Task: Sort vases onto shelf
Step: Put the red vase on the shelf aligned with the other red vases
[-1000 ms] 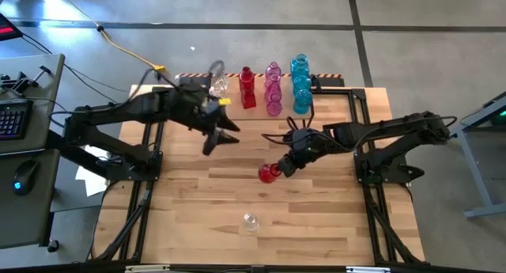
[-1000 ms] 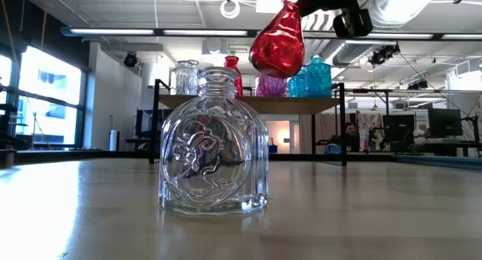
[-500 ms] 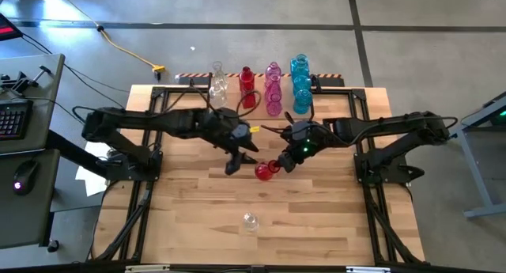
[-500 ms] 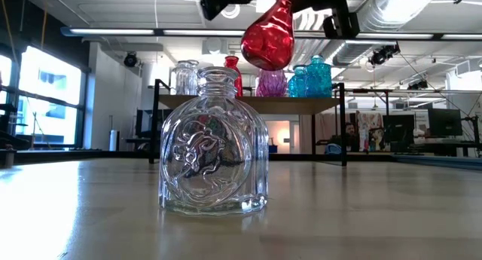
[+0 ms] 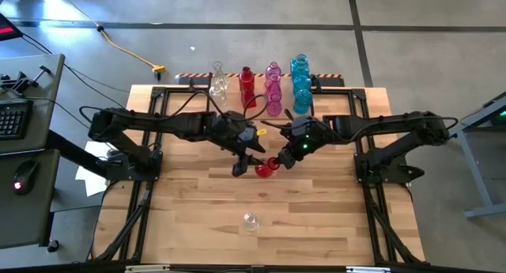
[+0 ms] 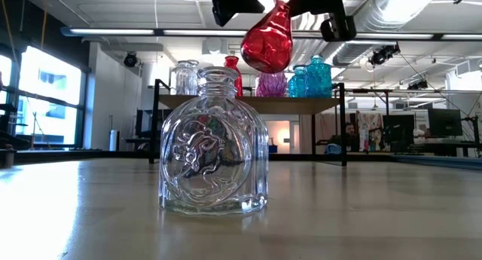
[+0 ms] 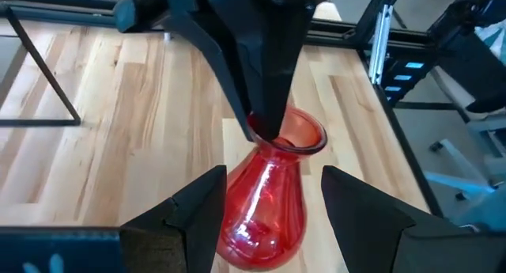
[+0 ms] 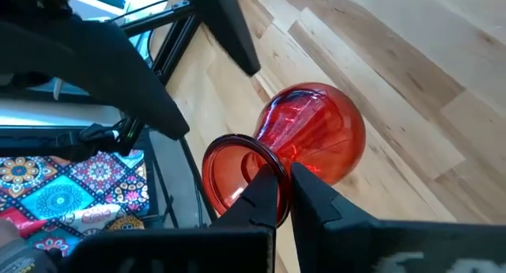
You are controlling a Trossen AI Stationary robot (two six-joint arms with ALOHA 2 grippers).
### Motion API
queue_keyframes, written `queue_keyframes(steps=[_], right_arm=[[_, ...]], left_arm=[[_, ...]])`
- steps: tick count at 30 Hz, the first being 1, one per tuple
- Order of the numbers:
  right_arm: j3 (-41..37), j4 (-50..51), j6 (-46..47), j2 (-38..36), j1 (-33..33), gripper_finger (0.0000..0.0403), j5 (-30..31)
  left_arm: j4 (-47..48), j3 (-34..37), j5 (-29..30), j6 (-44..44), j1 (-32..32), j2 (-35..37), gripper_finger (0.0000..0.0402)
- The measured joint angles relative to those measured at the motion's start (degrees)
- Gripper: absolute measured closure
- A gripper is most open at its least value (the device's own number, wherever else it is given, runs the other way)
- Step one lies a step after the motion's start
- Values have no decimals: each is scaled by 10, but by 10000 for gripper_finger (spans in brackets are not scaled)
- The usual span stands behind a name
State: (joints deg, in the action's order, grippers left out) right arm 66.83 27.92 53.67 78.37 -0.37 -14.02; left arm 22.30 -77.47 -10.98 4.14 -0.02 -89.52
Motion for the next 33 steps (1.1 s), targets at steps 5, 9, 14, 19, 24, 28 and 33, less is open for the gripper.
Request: queue_keyframes(steps=[5,9,14,19,24,28,33], right_arm=[[0,-9,2,0,11,403,-1],[0,-33,4,0,15,403,-10],[0,-43,14,0,22,403,-10],[0,-70,17,0,26,403,-10],[0,-99,19,0,26,403,-10],[0,-104,29,0,26,403,-4],[0,-104,31,0,26,403,0]], left_arm=[[1,0,26,-5,-1,0,204],[-1,0,28,-4,-1,0,204],[-2,0,27,-4,-1,0,204],[-4,0,28,-4,-3,0,204],[-8,0,28,-4,-4,0,204],[-25,0,28,-4,-4,0,204],[-24,0,28,-4,-4,0,204]])
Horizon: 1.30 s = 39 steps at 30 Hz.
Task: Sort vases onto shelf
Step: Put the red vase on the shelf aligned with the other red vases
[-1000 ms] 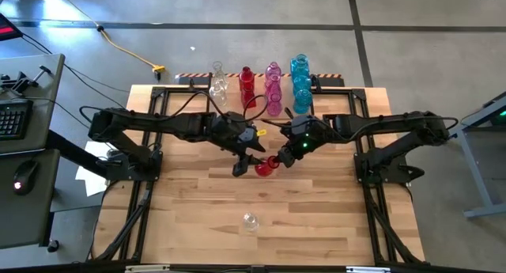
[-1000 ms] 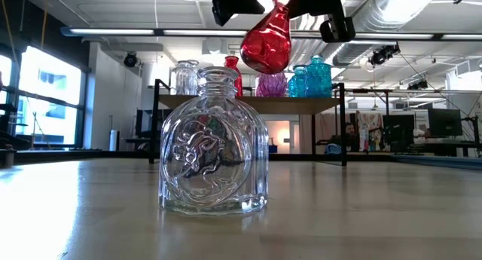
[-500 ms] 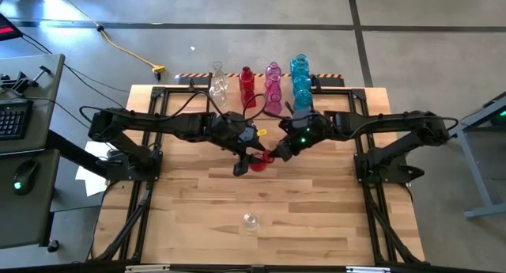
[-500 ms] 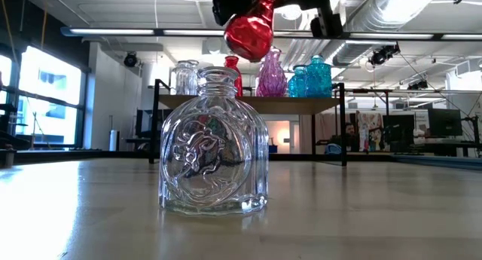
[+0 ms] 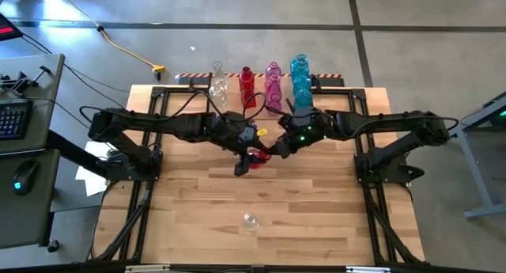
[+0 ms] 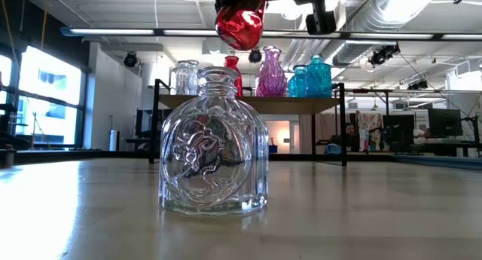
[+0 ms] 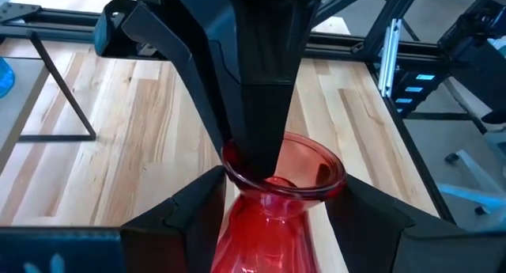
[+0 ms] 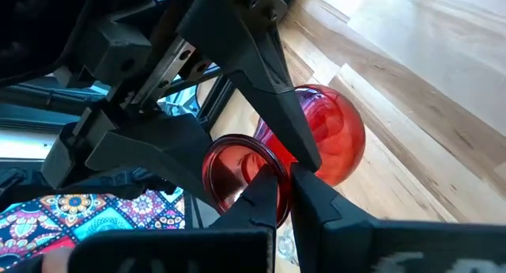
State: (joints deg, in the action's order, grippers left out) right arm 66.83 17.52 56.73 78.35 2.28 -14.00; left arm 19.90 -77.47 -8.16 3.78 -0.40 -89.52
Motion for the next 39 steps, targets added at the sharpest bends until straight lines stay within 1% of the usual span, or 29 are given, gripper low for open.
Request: queue_keyframes(steps=[4,10,12,27,31,39], right_arm=[[0,0,0,0,0,403,4],[0,1,1,0,0,403,0],[0,2,2,0,0,403,0],[0,0,11,0,-1,400,-9],[0,-2,8,0,-1,377,-8],[0,-12,40,0,-1,304,-6]], left_arm=[[3,0,0,0,0,0,214],[5,0,1,-3,0,0,268],[6,0,1,-4,0,1,279],[3,0,2,1,-11,1,275],[2,0,2,2,-12,1,274],[10,0,4,-9,-11,1,274]])
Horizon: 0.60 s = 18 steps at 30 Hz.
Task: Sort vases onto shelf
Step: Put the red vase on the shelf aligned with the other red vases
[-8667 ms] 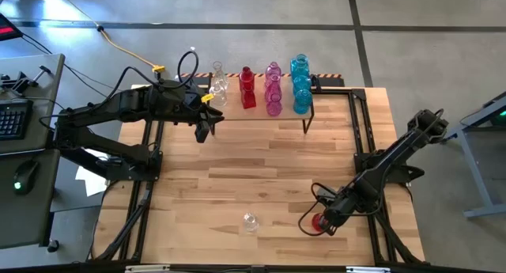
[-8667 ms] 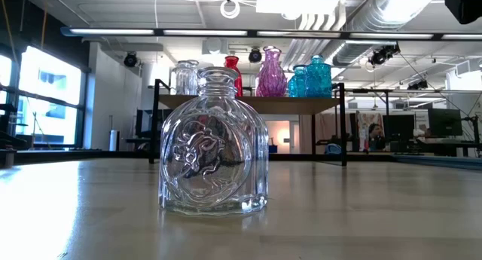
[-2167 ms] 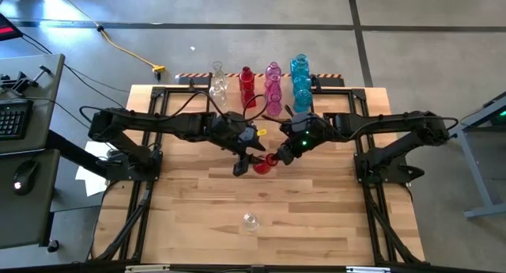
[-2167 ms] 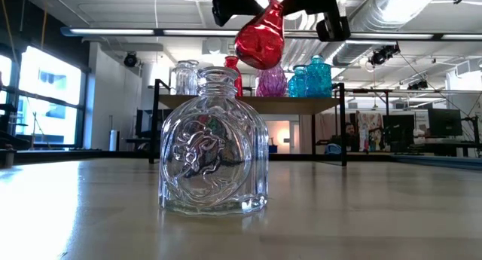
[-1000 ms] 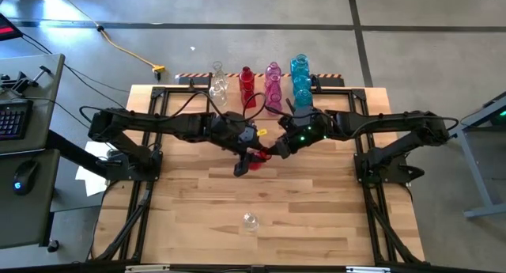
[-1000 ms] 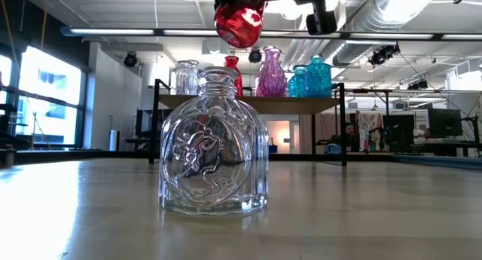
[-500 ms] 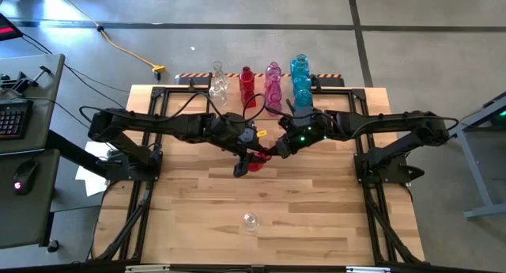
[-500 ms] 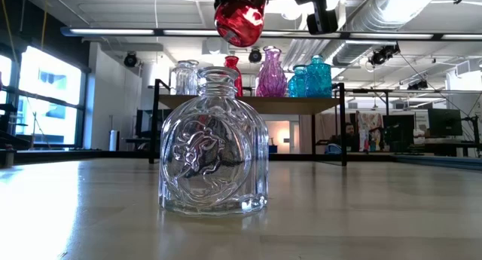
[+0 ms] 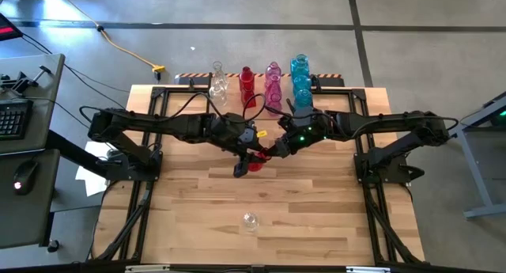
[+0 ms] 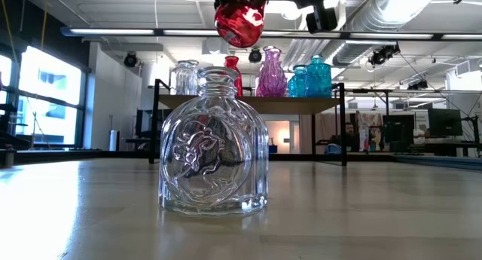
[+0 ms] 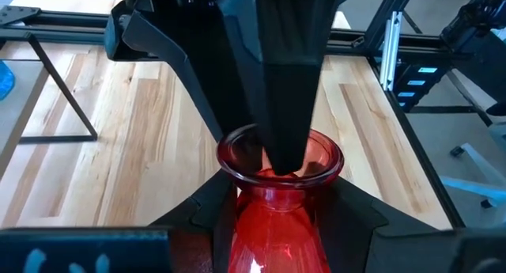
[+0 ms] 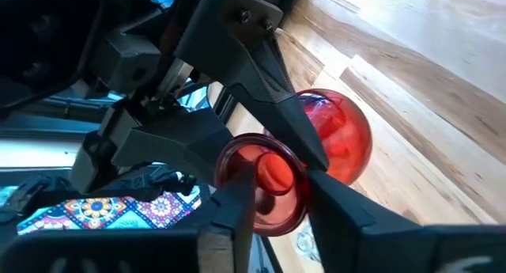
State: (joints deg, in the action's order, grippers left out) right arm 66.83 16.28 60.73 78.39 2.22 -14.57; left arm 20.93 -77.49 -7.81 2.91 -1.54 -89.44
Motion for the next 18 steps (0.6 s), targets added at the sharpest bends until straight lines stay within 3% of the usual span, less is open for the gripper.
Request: queue_keyframes(steps=[5,18], right_arm=[[0,-20,8,0,0,286,-2],[0,-56,22,-13,1,284,23]], left_arm=[[17,-1,3,-7,0,9,273],[140,0,35,-41,4,89,273]])
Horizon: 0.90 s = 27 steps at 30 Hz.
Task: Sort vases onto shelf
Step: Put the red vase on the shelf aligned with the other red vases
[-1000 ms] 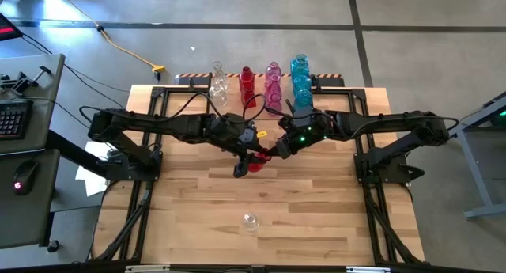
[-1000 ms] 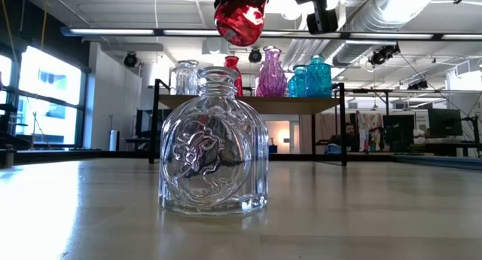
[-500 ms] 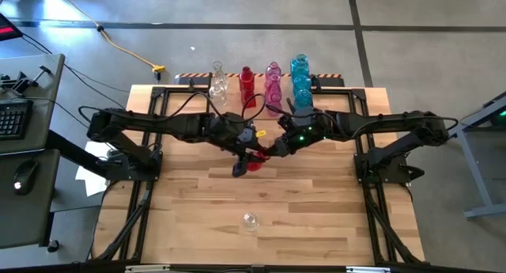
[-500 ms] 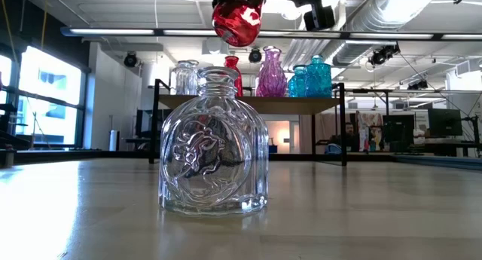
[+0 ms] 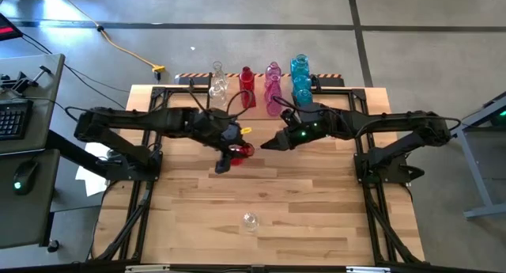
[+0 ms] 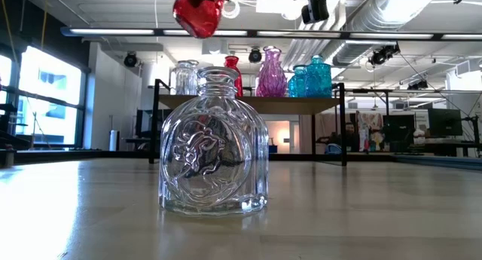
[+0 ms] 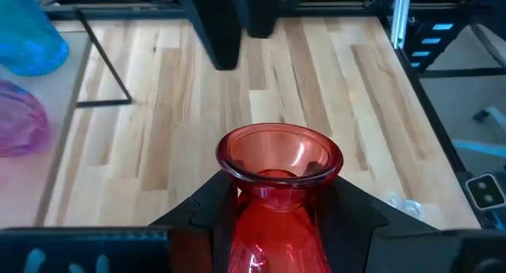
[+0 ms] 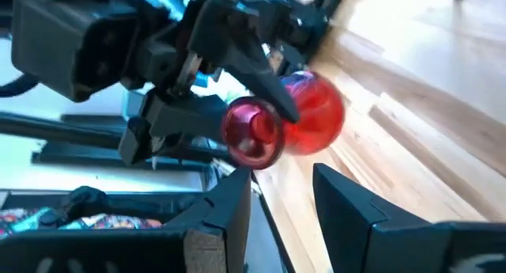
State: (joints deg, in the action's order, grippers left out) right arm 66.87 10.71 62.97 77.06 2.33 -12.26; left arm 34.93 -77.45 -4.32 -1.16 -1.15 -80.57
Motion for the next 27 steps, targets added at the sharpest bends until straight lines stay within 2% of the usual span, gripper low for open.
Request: queue_keyframes(steps=[12,18,24,27], right_arm=[[0,-46,-4,-35,0,284,37],[0,-69,-27,-53,5,284,42],[-1,-86,-50,-84,23,284,43],[0,-88,-66,-106,35,284,43]], left_arm=[[60,0,33,9,0,110,273],[22,0,85,20,0,160,273],[12,1,143,25,3,178,273],[-29,29,154,38,4,185,273]])
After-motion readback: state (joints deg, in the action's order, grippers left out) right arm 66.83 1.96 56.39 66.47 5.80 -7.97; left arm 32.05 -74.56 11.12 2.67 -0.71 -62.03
